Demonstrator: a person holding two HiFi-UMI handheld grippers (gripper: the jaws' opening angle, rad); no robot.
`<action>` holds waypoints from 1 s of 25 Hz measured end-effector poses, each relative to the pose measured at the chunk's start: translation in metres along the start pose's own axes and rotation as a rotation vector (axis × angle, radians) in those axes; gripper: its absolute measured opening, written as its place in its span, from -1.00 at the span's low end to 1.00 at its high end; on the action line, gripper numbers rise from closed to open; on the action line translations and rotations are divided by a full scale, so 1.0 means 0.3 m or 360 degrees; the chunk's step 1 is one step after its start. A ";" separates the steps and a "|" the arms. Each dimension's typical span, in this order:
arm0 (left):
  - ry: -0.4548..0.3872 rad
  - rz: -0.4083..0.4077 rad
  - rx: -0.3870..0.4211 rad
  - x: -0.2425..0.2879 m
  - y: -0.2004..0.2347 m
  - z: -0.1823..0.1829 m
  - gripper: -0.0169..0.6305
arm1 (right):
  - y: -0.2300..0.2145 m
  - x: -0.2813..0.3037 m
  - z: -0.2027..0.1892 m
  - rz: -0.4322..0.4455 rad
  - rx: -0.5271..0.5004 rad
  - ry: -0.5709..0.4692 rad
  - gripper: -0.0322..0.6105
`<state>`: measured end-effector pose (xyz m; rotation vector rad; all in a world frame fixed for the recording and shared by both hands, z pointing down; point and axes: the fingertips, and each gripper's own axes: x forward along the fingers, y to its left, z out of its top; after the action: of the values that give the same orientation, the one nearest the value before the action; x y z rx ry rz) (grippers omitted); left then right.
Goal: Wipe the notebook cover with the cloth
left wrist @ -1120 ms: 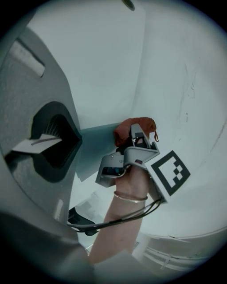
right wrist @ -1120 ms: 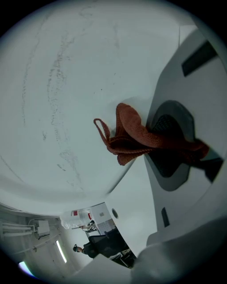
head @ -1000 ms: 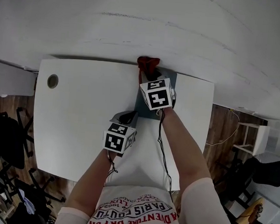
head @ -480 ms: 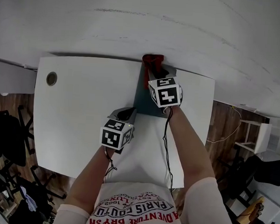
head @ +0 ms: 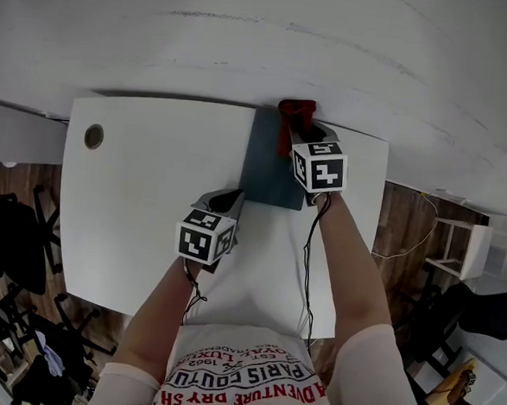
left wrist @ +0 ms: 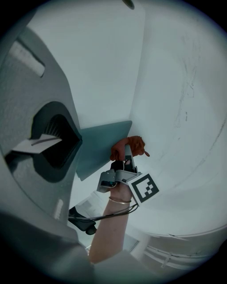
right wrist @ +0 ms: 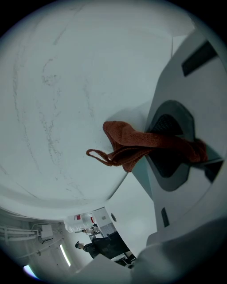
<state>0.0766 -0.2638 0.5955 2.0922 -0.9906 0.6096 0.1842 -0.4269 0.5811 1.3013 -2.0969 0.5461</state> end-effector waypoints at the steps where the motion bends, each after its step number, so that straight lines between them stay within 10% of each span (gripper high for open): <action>1: -0.0001 -0.0001 -0.0001 0.001 0.001 0.001 -0.92 | -0.014 -0.004 -0.004 -0.0008 0.0003 0.0003 -0.66; 25: 0.0002 -0.0003 -0.0010 0.003 0.006 -0.003 -0.92 | -0.229 -0.180 -0.138 -0.0225 0.0214 0.0064 -0.67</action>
<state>0.0755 -0.2644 0.5974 2.0865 -0.9887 0.6060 0.2756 -0.3959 0.5766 1.4883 -1.9461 0.6551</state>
